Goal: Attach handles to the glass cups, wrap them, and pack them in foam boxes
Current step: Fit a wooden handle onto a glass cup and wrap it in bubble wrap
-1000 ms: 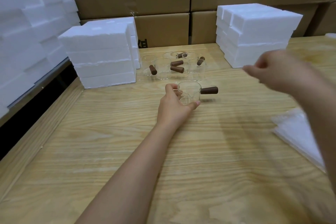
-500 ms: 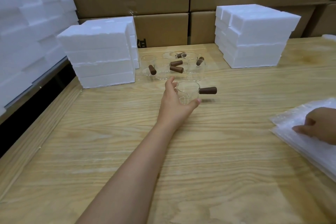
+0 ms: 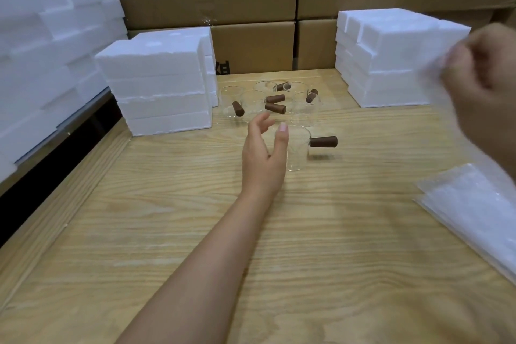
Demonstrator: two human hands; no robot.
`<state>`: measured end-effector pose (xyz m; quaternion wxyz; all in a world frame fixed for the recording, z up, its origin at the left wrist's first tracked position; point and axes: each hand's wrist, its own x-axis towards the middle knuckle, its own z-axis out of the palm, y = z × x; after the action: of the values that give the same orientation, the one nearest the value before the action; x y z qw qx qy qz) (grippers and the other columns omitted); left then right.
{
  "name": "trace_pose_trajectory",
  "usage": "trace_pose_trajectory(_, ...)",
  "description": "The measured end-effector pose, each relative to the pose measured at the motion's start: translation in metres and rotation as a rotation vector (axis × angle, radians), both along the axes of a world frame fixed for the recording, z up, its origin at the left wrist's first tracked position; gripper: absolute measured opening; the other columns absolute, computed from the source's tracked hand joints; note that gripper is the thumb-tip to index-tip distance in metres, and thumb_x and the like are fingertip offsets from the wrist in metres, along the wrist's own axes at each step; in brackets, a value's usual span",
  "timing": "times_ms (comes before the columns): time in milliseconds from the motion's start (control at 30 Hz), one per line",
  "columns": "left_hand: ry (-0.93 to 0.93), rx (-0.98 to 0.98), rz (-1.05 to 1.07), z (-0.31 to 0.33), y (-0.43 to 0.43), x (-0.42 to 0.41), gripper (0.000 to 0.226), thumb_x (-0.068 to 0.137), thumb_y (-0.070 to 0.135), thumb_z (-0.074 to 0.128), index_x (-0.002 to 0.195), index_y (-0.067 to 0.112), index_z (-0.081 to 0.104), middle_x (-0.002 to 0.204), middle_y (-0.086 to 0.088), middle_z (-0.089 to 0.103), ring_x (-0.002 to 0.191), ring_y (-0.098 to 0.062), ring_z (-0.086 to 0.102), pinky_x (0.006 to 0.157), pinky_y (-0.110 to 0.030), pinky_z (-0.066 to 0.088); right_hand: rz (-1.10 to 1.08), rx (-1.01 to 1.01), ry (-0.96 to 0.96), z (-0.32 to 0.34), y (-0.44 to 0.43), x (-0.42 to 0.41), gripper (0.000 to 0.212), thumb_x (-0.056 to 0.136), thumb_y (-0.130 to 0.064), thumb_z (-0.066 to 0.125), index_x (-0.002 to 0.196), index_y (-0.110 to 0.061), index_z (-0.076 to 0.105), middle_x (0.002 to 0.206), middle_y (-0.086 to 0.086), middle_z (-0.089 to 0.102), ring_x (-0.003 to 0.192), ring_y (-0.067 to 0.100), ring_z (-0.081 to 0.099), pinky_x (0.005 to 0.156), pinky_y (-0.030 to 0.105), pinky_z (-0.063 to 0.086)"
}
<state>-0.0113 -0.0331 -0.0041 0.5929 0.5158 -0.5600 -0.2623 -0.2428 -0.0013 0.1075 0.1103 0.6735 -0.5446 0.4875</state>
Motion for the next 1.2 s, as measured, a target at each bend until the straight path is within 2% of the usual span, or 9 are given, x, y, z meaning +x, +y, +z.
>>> trace_pose_trajectory(100,-0.02,-0.101,0.022,0.001,0.003,-0.002,0.042,0.092,0.044,0.045,0.131,0.028,0.041,0.122,0.012,0.054,0.115,0.005,0.048,0.097,-0.015,0.036,0.289,0.063,-0.069,-0.008,0.005,0.042,0.014,0.096,-0.031,0.041,0.086,-0.026,0.049,0.073,-0.007,0.057,0.064,0.006,0.052,0.06,0.012,0.038)
trace_pose_trajectory(167,-0.029,-0.157,0.014,0.001,0.005,-0.002,0.046,0.092,0.038,0.05,0.135,0.03,0.033,0.131,0.007,0.05,0.126,-0.002,0.044,0.106,-0.022,0.033,0.436,0.126,-0.105,-0.018,0.004,0.056,0.011,0.096,-0.024,0.048,0.086,-0.021,0.05,0.078,-0.013,0.058,0.072,-0.003,0.055,0.066,0.008,0.039)
trace_pose_trajectory(300,-0.026,-0.162,-0.002,-0.001,0.005,0.0,0.071,0.089,0.024,0.057,0.147,0.026,0.016,0.144,0.008,0.037,0.136,-0.005,0.033,0.116,-0.045,0.025,0.613,0.281,-0.247,-0.047,0.002,0.064,0.011,0.092,-0.016,0.057,0.082,-0.02,0.054,0.089,0.01,0.069,0.089,0.02,0.067,0.082,0.035,0.052)
trace_pose_trajectory(400,0.009,-0.131,-0.014,-0.002,0.002,0.003,0.078,0.084,0.012,0.054,0.15,0.021,0.015,0.14,0.018,0.037,0.134,0.004,0.029,0.117,-0.049,0.02,0.7,0.35,-0.311,-0.058,0.003,0.062,0.007,0.088,-0.018,0.059,0.082,-0.015,0.058,0.085,0.007,0.07,0.087,0.018,0.068,0.077,0.028,0.052)
trace_pose_trajectory(533,-0.014,-0.153,0.022,0.001,0.003,0.002,0.063,0.086,0.002,0.054,0.137,0.031,0.031,0.12,0.01,0.056,0.127,-0.018,0.045,0.112,-0.052,0.027,0.736,0.387,-0.363,-0.063,0.003,0.055,0.012,0.089,0.001,0.06,0.083,-0.01,0.061,0.081,-0.004,0.07,0.077,0.005,0.066,0.07,0.015,0.048)
trace_pose_trajectory(667,-0.113,-0.248,0.065,0.003,0.004,0.003,0.045,0.085,-0.002,0.055,0.122,0.023,0.053,0.097,0.014,0.056,0.107,-0.021,0.055,0.105,-0.054,0.035,0.718,0.42,-0.386,-0.067,0.0,0.05,0.03,0.088,0.006,0.059,0.092,-0.023,0.065,0.081,-0.019,0.065,0.082,0.001,0.061,0.077,0.013,0.046)
trace_pose_trajectory(900,-0.099,-0.352,-0.021,0.007,0.012,0.001,0.006,0.084,0.024,0.047,0.084,0.024,0.053,0.115,0.0,0.053,0.119,-0.014,0.047,0.105,-0.039,0.035,0.623,0.428,-0.295,-0.068,0.002,0.05,0.031,0.087,0.004,0.061,0.086,-0.026,0.067,0.08,-0.018,0.057,0.076,0.0,0.054,0.072,0.008,0.039)
trace_pose_trajectory(1100,-0.342,-0.385,-0.033,0.002,0.011,-0.002,0.024,0.072,0.006,0.063,0.094,0.01,0.071,0.14,-0.01,0.042,0.133,-0.014,0.034,0.114,-0.041,0.025,0.696,0.41,-0.537,-0.063,0.004,0.048,0.028,0.084,0.009,0.058,0.074,-0.018,0.055,0.07,-0.009,0.054,0.069,0.015,0.051,0.069,0.023,0.044)
trace_pose_trajectory(1200,-0.368,-0.409,-0.002,0.003,0.012,-0.004,0.041,0.066,-0.005,0.057,0.104,0.005,0.069,0.118,-0.011,0.059,0.115,-0.021,0.053,0.104,-0.048,0.038,0.761,0.445,-0.624,-0.061,0.002,0.048,0.028,0.08,0.017,0.052,0.072,-0.011,0.052,0.073,0.003,0.053,0.07,0.016,0.058,0.078,0.033,0.05)
